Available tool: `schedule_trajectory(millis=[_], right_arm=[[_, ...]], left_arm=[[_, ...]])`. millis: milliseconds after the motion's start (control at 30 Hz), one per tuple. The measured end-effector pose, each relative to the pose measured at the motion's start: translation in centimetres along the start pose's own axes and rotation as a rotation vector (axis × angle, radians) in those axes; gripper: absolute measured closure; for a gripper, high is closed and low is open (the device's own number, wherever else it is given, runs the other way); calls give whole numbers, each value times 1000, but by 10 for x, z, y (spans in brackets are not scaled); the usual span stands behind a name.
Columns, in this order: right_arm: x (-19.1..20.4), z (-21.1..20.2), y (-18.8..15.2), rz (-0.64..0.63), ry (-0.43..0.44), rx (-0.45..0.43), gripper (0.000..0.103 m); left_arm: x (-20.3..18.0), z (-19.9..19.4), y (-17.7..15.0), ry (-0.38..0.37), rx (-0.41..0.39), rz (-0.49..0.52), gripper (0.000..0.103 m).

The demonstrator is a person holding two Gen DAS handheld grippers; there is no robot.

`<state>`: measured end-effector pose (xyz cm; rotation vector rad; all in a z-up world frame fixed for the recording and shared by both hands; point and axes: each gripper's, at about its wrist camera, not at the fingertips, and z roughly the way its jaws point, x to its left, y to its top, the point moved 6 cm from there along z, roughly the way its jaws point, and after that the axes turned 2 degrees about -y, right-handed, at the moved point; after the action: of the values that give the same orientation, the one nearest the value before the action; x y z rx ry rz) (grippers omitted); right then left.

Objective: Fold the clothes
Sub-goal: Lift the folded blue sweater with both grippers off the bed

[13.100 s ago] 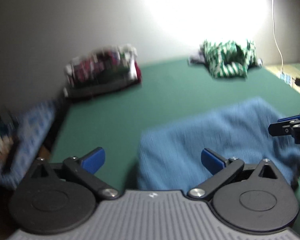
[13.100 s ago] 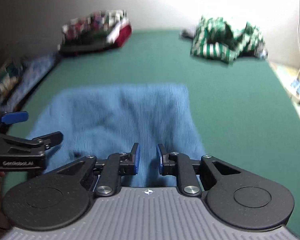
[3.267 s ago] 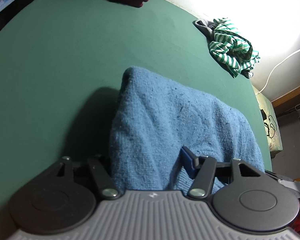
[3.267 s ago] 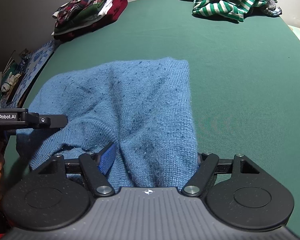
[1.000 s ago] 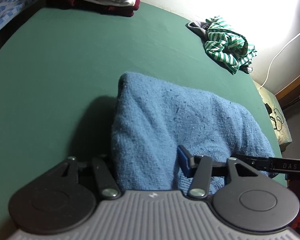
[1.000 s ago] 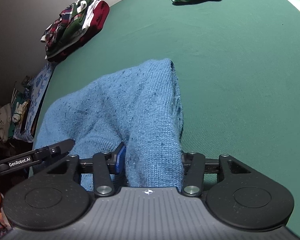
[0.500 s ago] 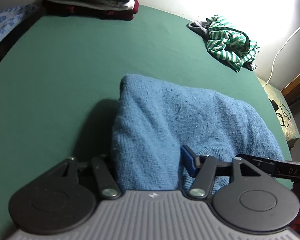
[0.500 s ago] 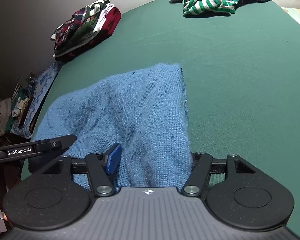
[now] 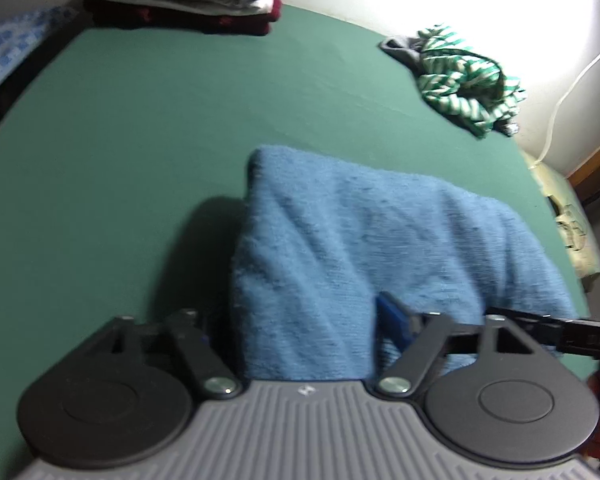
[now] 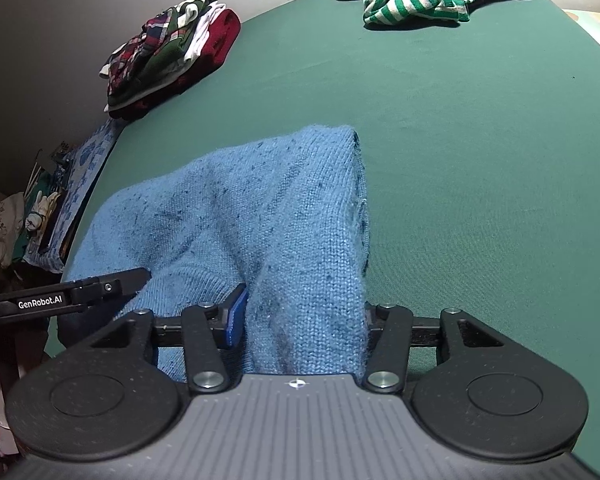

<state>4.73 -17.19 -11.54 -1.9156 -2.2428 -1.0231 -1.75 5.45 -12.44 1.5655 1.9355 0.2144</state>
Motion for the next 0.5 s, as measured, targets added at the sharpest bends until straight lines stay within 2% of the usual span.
schedule_trajectory(millis=[233,500], right_arm=[[3,0,-1,0,11,-2,44],[4,-1,-1,6,-1,-14,46]], left_arm=[[-3,-2,0,-18,-10,-1,46],[-1,-3,-1,-34,-19,-23,51]])
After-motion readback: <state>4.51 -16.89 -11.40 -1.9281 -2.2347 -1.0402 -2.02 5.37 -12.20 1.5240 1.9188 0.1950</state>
